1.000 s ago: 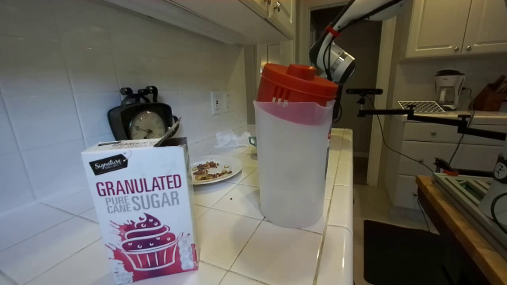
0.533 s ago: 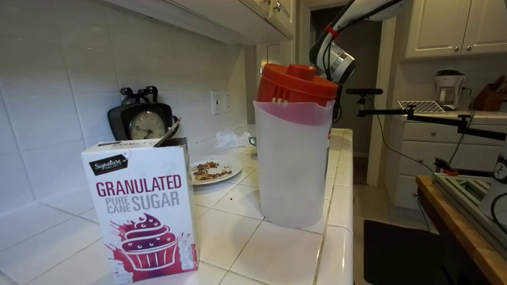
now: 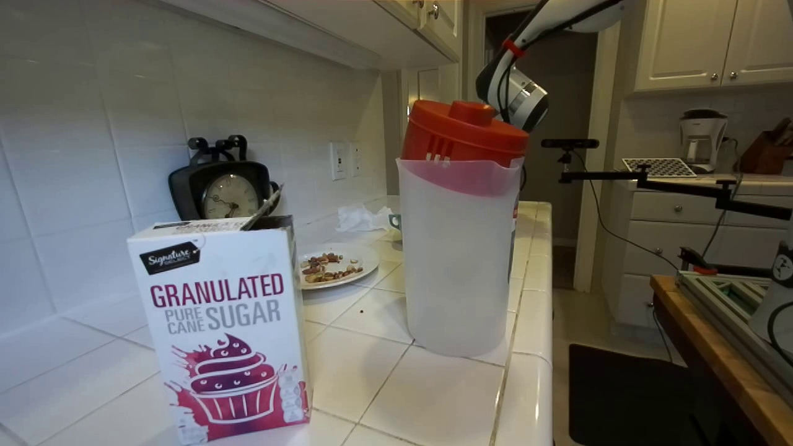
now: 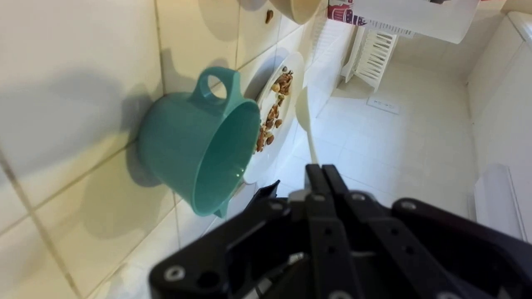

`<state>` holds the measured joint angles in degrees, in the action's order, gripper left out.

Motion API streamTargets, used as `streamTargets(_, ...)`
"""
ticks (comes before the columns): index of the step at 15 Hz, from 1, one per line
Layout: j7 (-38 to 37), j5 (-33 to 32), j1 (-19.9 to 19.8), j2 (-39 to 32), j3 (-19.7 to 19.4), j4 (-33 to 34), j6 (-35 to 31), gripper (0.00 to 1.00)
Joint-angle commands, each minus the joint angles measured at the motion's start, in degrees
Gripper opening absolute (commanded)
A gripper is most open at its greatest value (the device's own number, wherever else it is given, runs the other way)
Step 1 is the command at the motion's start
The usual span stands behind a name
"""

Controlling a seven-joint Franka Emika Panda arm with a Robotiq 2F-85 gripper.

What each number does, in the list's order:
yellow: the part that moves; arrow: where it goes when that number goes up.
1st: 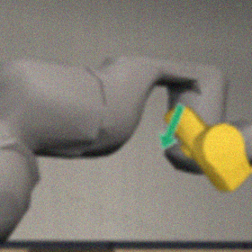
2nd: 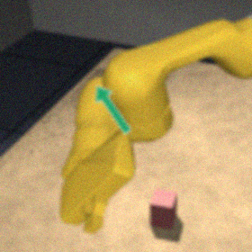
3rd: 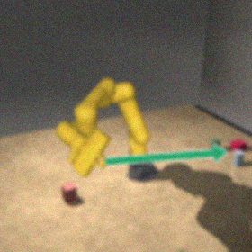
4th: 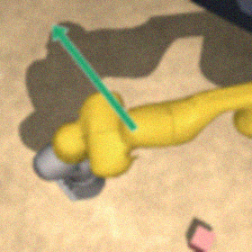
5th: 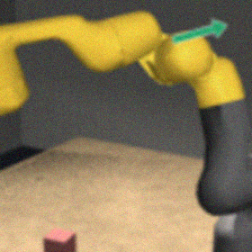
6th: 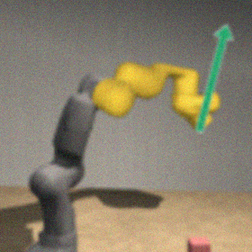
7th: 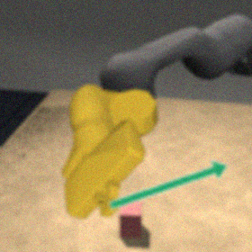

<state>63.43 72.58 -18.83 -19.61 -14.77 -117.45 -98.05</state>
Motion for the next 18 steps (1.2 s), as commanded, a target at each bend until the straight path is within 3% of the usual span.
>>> streamTargets(1, 0.57, 2.33, 0.52, -2.40, 1.13, 2.98, -0.48, 0.01)
streamTargets(10, -0.08, 1.50, 0.99, -3.15, 1.61, 4.27, -0.68, 0.01)
streamTargets(18, -2.42, 2.15, -0.43, -11.01, 2.46, 15.47, 0.82, 0.01)
